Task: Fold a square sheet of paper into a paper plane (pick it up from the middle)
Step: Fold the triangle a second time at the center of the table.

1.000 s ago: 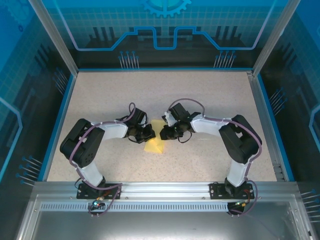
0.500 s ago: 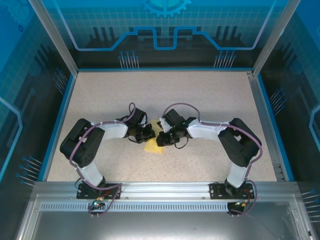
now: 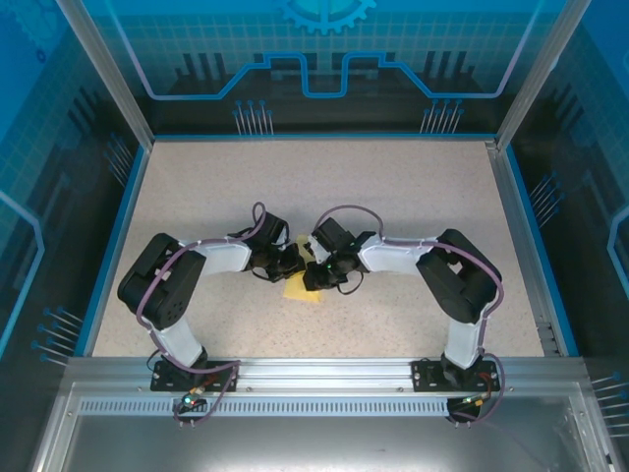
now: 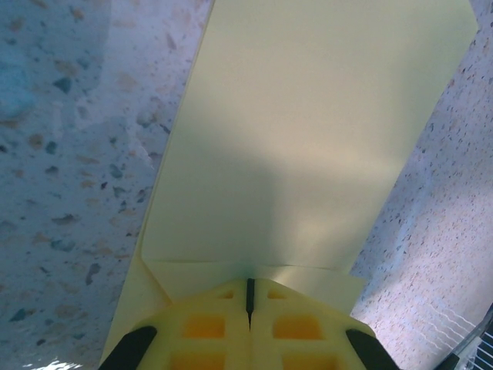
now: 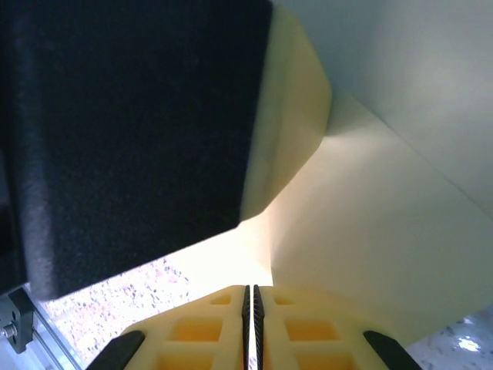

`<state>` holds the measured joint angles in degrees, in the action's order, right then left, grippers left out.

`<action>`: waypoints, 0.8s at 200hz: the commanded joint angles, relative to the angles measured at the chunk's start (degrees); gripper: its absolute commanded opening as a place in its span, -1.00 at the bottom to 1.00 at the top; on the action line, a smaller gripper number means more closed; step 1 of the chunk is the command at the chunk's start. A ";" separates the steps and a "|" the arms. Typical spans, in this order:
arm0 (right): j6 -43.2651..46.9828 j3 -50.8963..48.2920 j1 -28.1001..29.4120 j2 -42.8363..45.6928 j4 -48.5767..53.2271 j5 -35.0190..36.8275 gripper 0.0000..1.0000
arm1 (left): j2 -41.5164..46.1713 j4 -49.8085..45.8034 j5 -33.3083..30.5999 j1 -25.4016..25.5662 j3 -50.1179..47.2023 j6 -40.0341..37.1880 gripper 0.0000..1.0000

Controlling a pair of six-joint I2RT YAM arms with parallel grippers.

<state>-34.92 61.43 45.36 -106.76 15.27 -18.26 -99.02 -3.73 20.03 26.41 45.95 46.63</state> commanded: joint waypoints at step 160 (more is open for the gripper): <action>3.80 -2.92 0.07 -0.26 7.69 -3.05 -0.76 | -3.00 -5.82 -4.86 0.04 -2.89 1.62 -0.88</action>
<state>-32.47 61.52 45.34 -108.22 17.69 -18.65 -99.02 -3.79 19.79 26.41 45.93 46.70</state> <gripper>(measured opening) 0.122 0.071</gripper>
